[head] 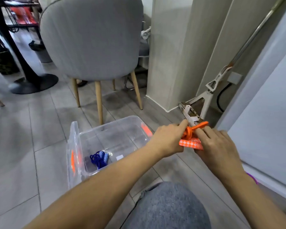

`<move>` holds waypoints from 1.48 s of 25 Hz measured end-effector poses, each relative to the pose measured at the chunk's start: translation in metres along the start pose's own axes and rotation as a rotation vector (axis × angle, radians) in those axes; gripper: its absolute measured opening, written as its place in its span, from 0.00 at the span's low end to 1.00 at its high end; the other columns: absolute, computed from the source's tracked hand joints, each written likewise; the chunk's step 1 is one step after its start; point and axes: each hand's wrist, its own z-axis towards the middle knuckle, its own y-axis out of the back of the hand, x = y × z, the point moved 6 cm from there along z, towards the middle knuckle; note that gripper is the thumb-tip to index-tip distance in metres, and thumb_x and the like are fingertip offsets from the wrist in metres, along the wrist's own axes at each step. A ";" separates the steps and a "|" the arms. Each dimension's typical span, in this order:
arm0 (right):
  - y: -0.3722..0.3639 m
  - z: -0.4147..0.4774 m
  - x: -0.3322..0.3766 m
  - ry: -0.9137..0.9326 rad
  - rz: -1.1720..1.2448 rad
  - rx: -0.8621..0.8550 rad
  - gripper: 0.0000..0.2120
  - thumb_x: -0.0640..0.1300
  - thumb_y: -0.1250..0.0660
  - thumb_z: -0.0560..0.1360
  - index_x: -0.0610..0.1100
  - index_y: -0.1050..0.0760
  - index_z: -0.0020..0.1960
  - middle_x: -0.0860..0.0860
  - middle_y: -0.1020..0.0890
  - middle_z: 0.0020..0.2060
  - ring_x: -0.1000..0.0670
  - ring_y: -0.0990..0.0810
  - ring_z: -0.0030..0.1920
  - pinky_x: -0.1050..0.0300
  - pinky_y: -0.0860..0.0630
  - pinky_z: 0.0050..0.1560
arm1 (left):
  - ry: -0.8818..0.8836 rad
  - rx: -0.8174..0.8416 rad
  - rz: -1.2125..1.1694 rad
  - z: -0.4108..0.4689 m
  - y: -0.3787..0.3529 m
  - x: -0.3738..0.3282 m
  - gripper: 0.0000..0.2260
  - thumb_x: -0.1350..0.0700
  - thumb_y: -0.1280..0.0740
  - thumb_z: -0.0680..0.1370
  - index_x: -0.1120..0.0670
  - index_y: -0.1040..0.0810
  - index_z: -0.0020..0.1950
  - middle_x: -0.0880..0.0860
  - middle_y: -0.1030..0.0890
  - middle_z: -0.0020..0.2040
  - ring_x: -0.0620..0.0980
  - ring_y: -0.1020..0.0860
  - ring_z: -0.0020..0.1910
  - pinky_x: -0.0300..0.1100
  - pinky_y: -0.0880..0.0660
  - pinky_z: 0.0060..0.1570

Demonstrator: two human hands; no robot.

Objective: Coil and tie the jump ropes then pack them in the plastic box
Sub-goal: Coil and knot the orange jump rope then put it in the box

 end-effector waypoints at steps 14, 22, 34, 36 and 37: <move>-0.199 0.124 0.172 0.253 0.199 0.085 0.23 0.38 0.26 0.64 0.47 0.21 0.59 0.45 0.20 0.50 0.40 0.20 0.51 0.44 0.29 0.54 | 0.732 0.031 -0.188 -0.099 -0.068 0.254 0.22 0.57 0.32 0.73 0.50 0.37 0.64 0.56 0.22 0.52 0.59 0.22 0.47 0.47 0.32 0.39; -0.293 0.105 0.177 0.202 0.289 0.435 0.21 0.56 0.35 0.76 0.50 0.27 0.66 0.47 0.21 0.54 0.41 0.22 0.54 0.45 0.29 0.55 | 1.407 0.086 -0.332 -0.157 -0.189 0.357 0.34 0.58 0.31 0.75 0.51 0.45 0.76 0.56 0.27 0.65 0.61 0.23 0.59 0.54 0.24 0.51; -0.328 0.080 0.171 0.103 0.380 0.567 0.17 0.58 0.45 0.81 0.53 0.30 0.66 0.51 0.23 0.55 0.46 0.25 0.56 0.50 0.32 0.57 | 0.581 0.707 0.293 -0.109 -0.276 0.362 0.33 0.37 0.40 0.79 0.39 0.52 0.79 0.56 0.59 0.81 0.69 0.51 0.76 0.72 0.33 0.61; -0.329 0.078 0.170 0.090 0.372 0.586 0.18 0.59 0.48 0.81 0.53 0.30 0.66 0.51 0.23 0.56 0.46 0.25 0.56 0.50 0.32 0.57 | 0.491 0.864 0.270 -0.114 -0.294 0.361 0.27 0.39 0.47 0.82 0.40 0.51 0.80 0.54 0.59 0.82 0.67 0.54 0.78 0.75 0.41 0.66; -0.330 0.077 0.171 0.086 0.369 0.594 0.20 0.60 0.51 0.81 0.53 0.30 0.66 0.51 0.23 0.57 0.46 0.24 0.56 0.50 0.32 0.57 | 0.554 0.928 0.258 -0.121 -0.302 0.366 0.27 0.40 0.48 0.83 0.42 0.50 0.81 0.55 0.59 0.82 0.67 0.56 0.79 0.75 0.45 0.67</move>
